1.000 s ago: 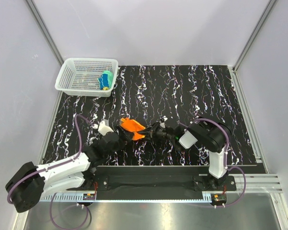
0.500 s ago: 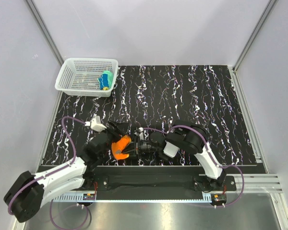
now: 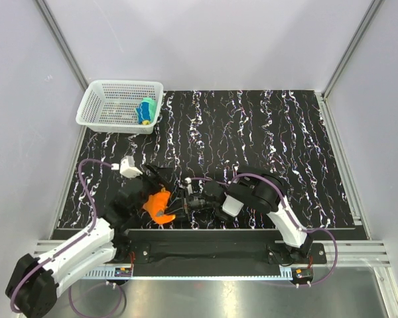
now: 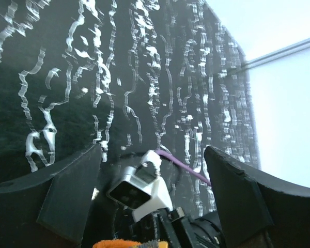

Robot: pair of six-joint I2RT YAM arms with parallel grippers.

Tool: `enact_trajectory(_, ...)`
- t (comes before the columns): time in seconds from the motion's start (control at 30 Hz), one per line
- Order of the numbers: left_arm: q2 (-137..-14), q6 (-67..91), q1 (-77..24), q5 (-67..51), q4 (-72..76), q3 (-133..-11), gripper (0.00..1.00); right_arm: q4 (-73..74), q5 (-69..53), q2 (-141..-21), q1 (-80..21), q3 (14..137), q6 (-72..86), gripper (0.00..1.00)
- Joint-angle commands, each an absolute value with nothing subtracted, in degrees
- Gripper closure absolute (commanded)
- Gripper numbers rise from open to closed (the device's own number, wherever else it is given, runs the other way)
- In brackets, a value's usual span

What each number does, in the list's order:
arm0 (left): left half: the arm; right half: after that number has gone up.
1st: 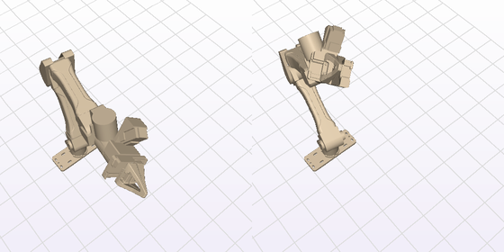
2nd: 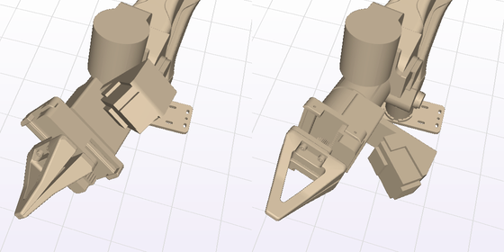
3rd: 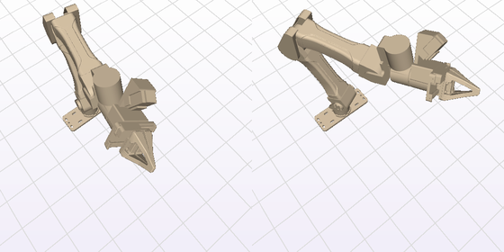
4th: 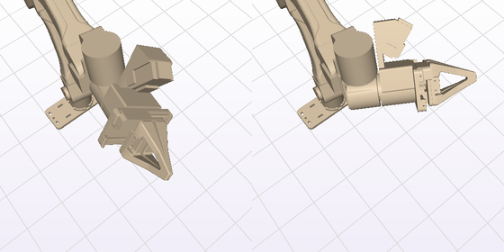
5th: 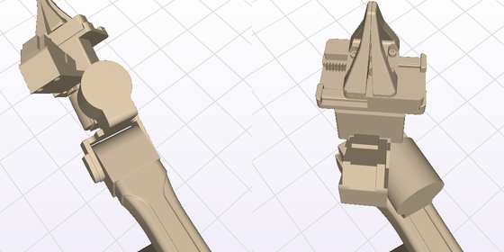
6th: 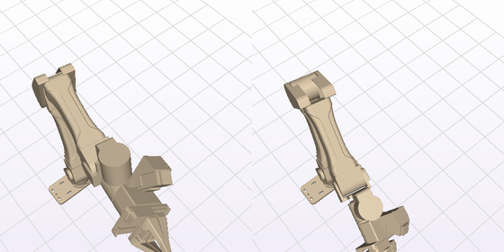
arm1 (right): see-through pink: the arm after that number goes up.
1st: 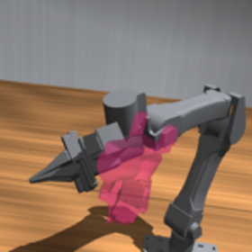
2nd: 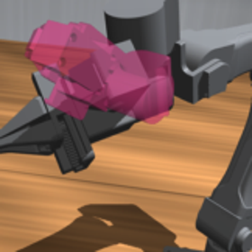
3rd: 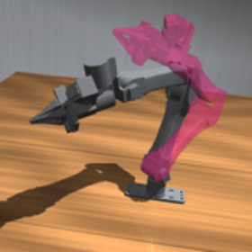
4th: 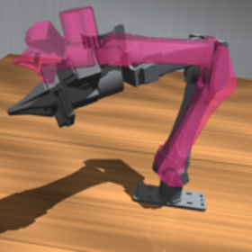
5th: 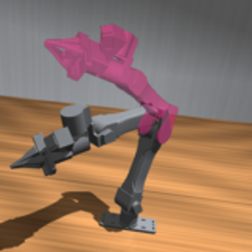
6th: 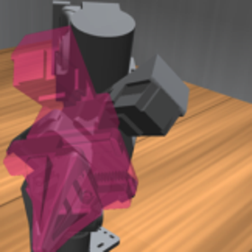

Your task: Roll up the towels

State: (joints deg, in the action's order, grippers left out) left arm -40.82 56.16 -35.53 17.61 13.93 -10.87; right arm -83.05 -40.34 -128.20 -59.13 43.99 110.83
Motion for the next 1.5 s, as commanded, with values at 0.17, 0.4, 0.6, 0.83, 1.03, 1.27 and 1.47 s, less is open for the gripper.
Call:
enact_trajectory(0.17, -42.88, 43.79, -34.1, 29.17, -24.32, -42.56, 0.11, -89.91, -31.65, -124.64, -57.31, 35.95, 137.2, 0.91)
enact_trajectory(0.4, -45.88, 43.68, -34.01, 21.03, -39.19, -58.88, 0.11, -89.74, -27.34, -122.96, -55.37, 39.72, 137.9, 0.92)
enact_trajectory(0.6, -42.21, 43.77, -34.1, 9.16, -40.7, -55.49, 0.1, -89.21, -26.11, -121.55, -55.28, 45.08, 138.87, 0.91)
enact_trajectory(0.83, -34.19, 46.14, -34.01, 7.64, -39.26, -47.63, 0.04, -89.38, -25.14, -121.11, -55.02, 47.45, 139.66, 0.92)
enact_trajectory(1.03, -34.8, 45.53, -34.01, 9.67, -40.52, -46.5, 0.02, -87.8, -26.45, -120.68, -54.93, 51.41, 139.48, 0.92)
enact_trajectory(1.27, -35.6, 45.18, -34.01, 14.49, -43.15, -45.53, 0.01, -86.31, -27.25, -118.48, -54.93, 53.43, 139.75, 0.91)
enact_trajectory(1.47, -35.6, 45.0, -34.01, 15.82, -42.28, -43.95, 0.01, -85.34, -28.74, -116.46, -55.02, 55.02, 139.75, 0.91)
